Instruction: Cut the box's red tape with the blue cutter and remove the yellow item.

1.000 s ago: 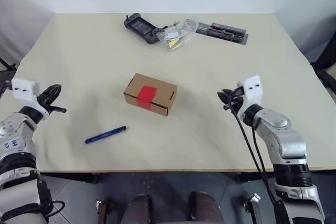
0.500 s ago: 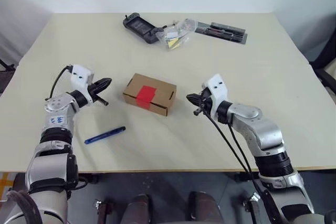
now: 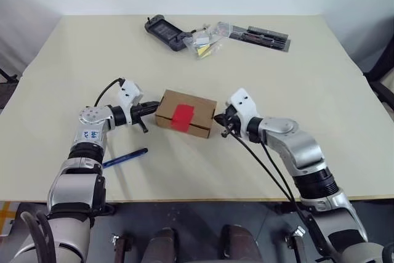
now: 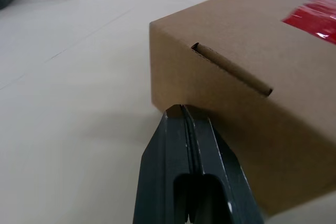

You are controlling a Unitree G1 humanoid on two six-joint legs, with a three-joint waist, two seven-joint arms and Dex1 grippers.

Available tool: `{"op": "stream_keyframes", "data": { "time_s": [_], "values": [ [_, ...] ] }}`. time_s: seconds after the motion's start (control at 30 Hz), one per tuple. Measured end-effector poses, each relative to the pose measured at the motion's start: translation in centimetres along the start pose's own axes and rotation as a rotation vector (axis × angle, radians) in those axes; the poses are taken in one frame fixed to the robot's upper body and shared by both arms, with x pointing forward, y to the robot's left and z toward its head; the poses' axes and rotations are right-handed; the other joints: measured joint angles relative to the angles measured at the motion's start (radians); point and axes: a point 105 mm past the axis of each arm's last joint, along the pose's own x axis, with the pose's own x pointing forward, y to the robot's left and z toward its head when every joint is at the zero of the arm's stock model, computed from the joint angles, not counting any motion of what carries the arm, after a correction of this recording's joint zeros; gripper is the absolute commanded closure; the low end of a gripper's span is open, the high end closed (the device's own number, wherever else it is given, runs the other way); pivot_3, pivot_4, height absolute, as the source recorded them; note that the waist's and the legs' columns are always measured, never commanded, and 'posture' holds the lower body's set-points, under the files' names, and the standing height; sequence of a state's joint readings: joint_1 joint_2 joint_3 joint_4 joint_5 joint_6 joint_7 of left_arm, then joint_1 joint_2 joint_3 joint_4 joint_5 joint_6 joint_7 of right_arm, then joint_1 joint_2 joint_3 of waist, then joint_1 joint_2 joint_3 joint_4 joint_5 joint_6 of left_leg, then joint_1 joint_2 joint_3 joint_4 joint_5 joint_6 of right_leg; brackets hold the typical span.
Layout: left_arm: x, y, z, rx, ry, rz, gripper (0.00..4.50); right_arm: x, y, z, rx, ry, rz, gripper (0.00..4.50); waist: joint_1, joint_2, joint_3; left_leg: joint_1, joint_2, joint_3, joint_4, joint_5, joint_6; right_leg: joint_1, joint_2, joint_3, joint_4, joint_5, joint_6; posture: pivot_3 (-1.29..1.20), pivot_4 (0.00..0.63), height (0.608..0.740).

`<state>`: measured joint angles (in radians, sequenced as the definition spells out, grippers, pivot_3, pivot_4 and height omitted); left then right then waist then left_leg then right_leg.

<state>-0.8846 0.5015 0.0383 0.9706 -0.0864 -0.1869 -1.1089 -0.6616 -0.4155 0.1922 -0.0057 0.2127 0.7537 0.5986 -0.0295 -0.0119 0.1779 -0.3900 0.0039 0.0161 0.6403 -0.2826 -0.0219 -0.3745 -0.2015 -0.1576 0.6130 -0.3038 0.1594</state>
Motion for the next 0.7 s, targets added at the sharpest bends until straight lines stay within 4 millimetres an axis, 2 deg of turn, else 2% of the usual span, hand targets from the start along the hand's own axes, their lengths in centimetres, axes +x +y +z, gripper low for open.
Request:
{"op": "stream_keyframes", "data": {
  "time_s": [0.17,0.23,0.27,0.37,0.4,0.47,0.57,0.7],
  "values": [
    [0.4,-3.0,0.1,0.022,0.038,-0.198,4.50,0.1,-1.9,0.3,-0.013,0.029,-0.047,4.44,0.000,0.000,0.000,0.000,0.000,0.000,0.001,0.000,0.000,0.000,0.000,0.000,0.001,0.000,0.000,0.00,0.150,0.740],
    [0.4,-3.9,0.3,0.016,0.065,-0.260,4.50,0.6,-2.5,1.0,-0.016,0.012,-0.054,4.44,-0.003,0.000,0.000,0.000,0.000,0.000,0.002,0.000,0.000,0.000,0.000,0.000,0.001,0.000,0.000,0.00,0.150,0.740],
    [0.6,-4.6,0.5,0.019,0.079,-0.298,4.50,1.0,-2.8,1.6,-0.019,-0.004,-0.060,4.44,-0.004,0.000,0.000,-0.001,0.000,0.000,0.002,0.000,0.000,0.000,0.000,0.001,0.001,0.000,0.000,0.00,0.150,0.740],
    [1.3,-7.0,1.1,0.022,0.118,-0.436,4.50,2.1,-3.6,4.9,-0.041,-0.129,-0.107,4.44,-0.004,0.001,0.001,-0.001,0.000,0.000,0.003,0.000,0.000,-0.001,0.000,0.001,0.004,0.000,0.000,0.00,0.150,0.740],
    [1.4,-7.2,1.2,0.020,0.119,-0.445,4.50,2.2,-3.8,5.9,-0.049,-0.167,-0.124,4.44,-0.005,0.001,0.001,-0.001,0.001,0.000,0.003,0.000,0.000,-0.001,0.000,0.001,0.004,0.000,0.000,0.00,0.150,0.740],
    [1.3,-6.6,1.8,0.026,0.105,-0.412,4.50,2.2,-4.2,7.2,-0.053,-0.240,-0.173,4.44,-0.005,0.001,0.001,-0.001,0.001,-0.001,0.003,0.000,0.000,-0.001,0.000,0.001,0.004,0.000,0.000,0.00,0.150,0.740],
    [-0.1,-4.2,3.0,0.054,0.077,-0.289,4.50,1.0,-6.3,7.0,-0.018,-0.259,-0.270,4.44,0.000,0.001,0.001,-0.001,0.000,-0.002,0.004,0.000,0.000,-0.001,0.000,0.000,0.004,0.000,0.000,0.00,0.150,0.740],
    [-2.5,-0.9,3.0,0.031,0.068,-0.102,4.50,-2.8,-8.6,5.6,-0.023,-0.241,-0.380,4.44,0.003,0.001,0.001,-0.002,0.000,-0.002,0.005,-0.001,0.000,-0.001,0.000,0.000,0.004,0.000,0.000,0.00,0.150,0.740]
  ]
}}
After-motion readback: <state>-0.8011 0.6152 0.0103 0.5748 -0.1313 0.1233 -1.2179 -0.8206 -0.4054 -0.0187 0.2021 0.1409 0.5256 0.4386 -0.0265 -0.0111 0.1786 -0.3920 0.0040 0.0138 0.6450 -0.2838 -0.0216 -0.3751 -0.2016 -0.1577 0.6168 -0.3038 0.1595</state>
